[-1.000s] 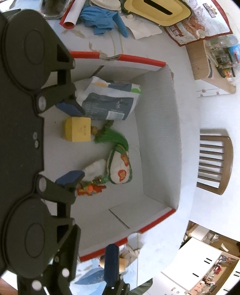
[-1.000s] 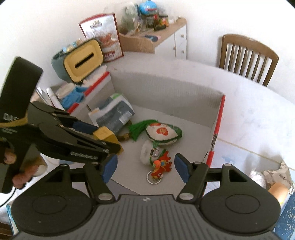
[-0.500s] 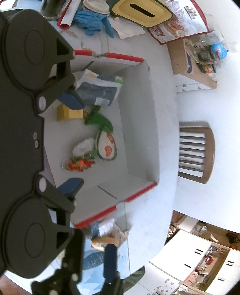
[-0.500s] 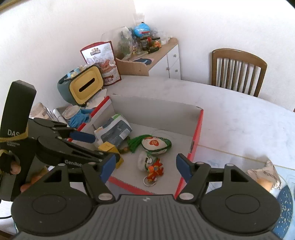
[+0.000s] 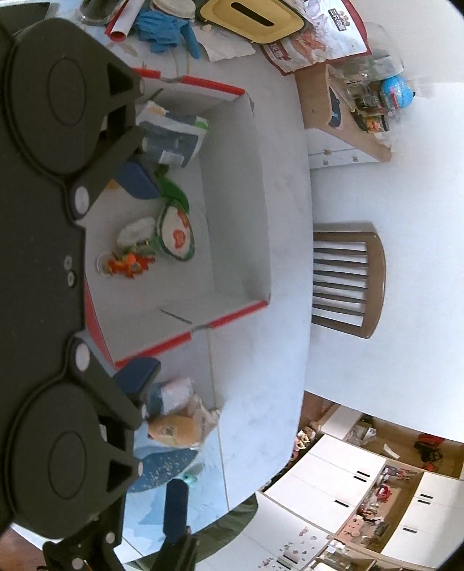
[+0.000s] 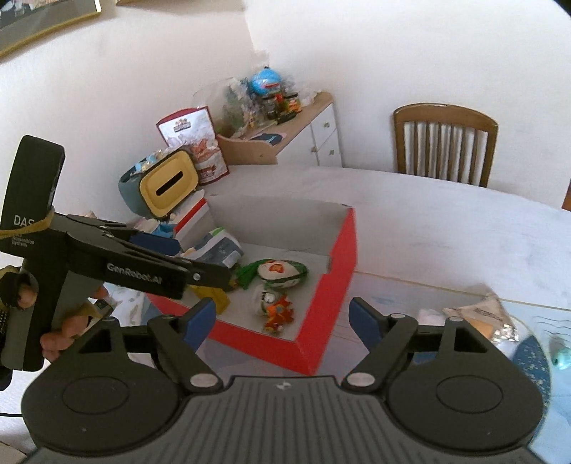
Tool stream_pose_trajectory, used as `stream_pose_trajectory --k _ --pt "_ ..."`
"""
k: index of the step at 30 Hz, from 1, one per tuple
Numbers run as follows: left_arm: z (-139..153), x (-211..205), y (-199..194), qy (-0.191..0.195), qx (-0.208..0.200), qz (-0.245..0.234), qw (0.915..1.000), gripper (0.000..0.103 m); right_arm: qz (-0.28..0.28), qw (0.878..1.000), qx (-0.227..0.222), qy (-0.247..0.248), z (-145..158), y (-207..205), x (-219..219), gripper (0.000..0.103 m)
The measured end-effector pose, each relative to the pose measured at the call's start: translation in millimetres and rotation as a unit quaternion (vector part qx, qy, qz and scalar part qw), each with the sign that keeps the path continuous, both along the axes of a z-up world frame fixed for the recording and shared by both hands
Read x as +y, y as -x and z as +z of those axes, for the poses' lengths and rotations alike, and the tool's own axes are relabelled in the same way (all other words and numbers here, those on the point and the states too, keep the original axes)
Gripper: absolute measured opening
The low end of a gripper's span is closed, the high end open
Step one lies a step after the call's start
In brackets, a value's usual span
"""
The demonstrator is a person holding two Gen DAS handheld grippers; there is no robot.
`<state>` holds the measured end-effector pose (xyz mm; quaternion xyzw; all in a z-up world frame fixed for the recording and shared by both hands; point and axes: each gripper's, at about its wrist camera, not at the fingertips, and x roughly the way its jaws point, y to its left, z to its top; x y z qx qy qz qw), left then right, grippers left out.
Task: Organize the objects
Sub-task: 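Move both tools back toward the remaining items on the blue mat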
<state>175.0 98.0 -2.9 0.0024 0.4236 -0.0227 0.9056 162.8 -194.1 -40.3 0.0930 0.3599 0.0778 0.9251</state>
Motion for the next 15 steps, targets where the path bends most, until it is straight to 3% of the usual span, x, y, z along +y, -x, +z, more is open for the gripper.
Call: stream_pose_trajectory --k 6,15 --pt "-2.0 -25.1 1.7 0.000 -0.002 0.003 1.0000 0.102 -0.008 1.000 -0.007 0.010 -4.1 27.3 -34.2 0.084" --pt "-14.0 -70.6 -1.9 0.003 -0.002 -0.003 1.0000 0.102 -0.025 0.999 0.018 0.012 -28.3 50.9 -90.5 0.084"
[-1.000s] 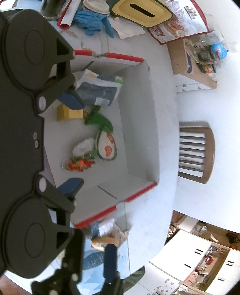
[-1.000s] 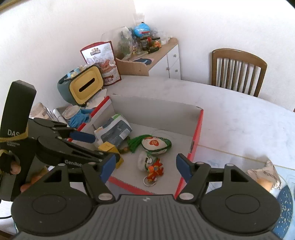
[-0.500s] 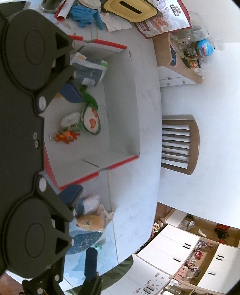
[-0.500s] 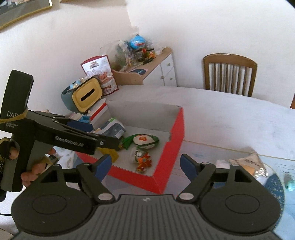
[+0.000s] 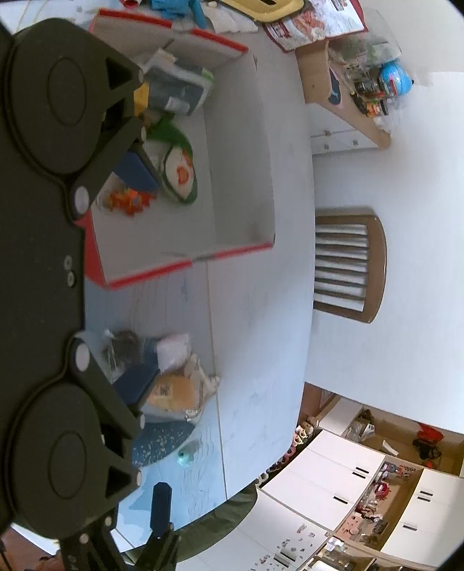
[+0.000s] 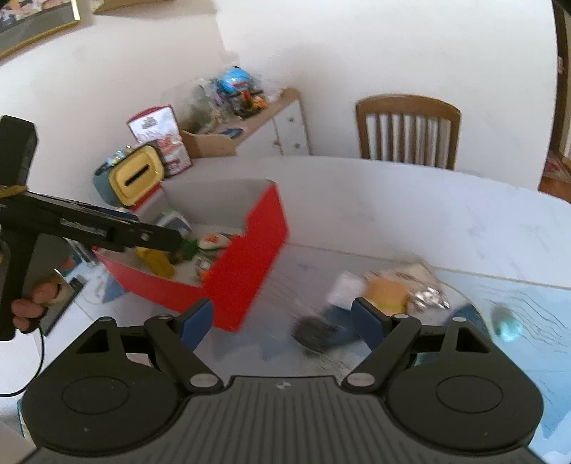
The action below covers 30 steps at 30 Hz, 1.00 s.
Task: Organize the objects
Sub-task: 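Move both tools back toward the remaining items on the blue mat, then grasp the dark mesh bag with the left tool while the right tool grasps the teal container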
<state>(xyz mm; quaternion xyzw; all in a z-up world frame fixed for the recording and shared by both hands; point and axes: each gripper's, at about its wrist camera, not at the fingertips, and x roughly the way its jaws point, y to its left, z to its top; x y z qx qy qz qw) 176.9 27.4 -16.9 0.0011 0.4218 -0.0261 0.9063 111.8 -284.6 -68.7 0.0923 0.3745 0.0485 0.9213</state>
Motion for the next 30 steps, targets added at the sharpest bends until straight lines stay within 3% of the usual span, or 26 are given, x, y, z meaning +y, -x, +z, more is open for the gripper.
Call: stream_pose_trajectory --k 17,30 --pt "-58.6 -95.8 -15.4 -0.052 0.013 -0.018 0.9984 0.102 -0.068 0.997 0.042 0.022 -48.2 15.7 -113.5 0.084" --pt "-108.2 -120.7 -28.1 -0.059 0.033 0.007 0.9977 0.102 -0.109 0.991 0.078 0.027 -92.6 2.2 -180.5 0.084"
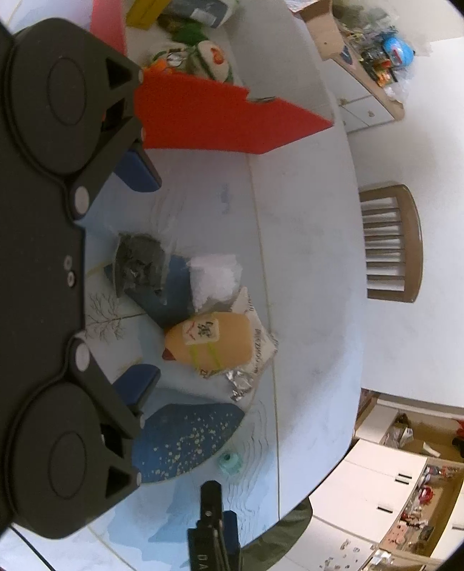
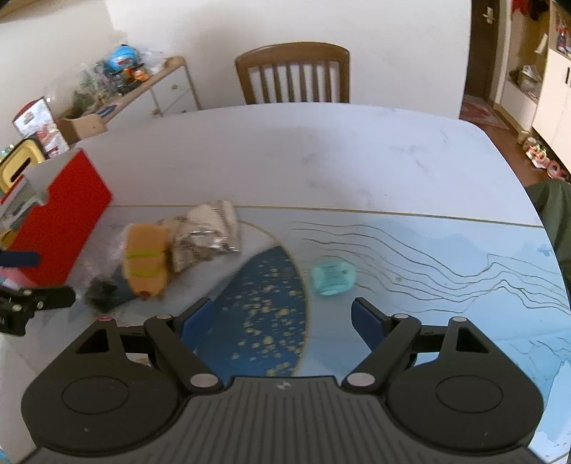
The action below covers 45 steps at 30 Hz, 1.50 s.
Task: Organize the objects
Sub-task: 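Grasp the dark mesh bag with the left tool while the right tool grasps the teal container, then carry the dark mesh bag with the left tool while the right tool carries the teal container into the box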
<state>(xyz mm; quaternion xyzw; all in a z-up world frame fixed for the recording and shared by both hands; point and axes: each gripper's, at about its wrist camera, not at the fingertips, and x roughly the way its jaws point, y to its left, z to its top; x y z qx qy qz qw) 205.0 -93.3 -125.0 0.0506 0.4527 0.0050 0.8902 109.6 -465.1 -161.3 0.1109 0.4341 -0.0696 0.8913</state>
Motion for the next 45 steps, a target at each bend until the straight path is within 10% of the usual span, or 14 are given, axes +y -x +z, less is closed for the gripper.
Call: stream_pose_trajectory --k 17,36,45 --pt "-34.1 6.0 -18.0 -0.031 0.030 0.028 0.9987 0.081 0.003 1.000 0.017 0.021 -37.5 -30.3 -31.1 0.084" --pt "-35.4 9.0 -14.7 -0.012 0.040 0.031 0.9986 0.045 0.022 0.998 0.031 0.041 -47.7 -50.5 -27.8 0.039" --pt "-27.6 6.4 -8.1 0.001 0.042 0.026 0.9988 0.039 0.018 0.999 0.027 0.030 -38.5 -42.1 -23.1 0.039"
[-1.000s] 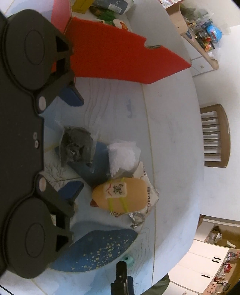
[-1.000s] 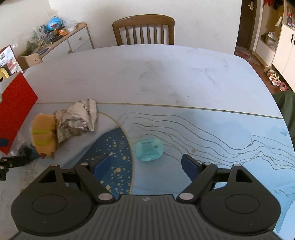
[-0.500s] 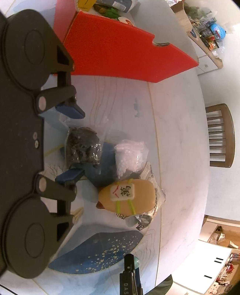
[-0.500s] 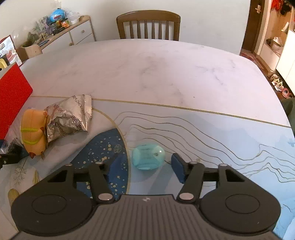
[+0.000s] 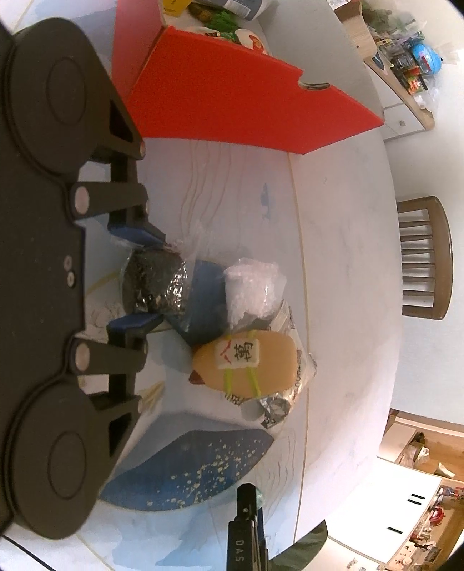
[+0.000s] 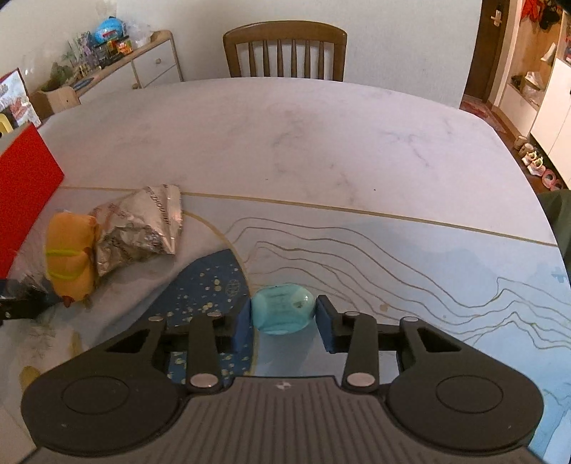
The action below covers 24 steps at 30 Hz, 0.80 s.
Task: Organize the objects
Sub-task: 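Carry the dark mesh bag with the left tool while the right tool carries the teal container into the box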
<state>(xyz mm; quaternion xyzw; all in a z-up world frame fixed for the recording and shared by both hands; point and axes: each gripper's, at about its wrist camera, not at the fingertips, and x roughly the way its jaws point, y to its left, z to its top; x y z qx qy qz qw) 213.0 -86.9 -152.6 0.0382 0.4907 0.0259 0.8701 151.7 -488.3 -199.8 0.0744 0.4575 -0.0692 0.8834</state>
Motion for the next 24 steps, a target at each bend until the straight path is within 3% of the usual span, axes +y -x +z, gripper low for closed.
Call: stream_pose_trajectory --k 12,24 --pt "33.9 -1.5 14.5 0.033 -0.006 -0.001 0.9994 0.039 0.026 0.999 -0.026 -0.009 44.0 24.9 36.7 0.039" --pt "72.2 7.2 32.9 0.037 -0.023 -0.013 0.9990 0.039 0.055 0.997 -0.058 -0.024 92.8 41.0 83.5 0.039"
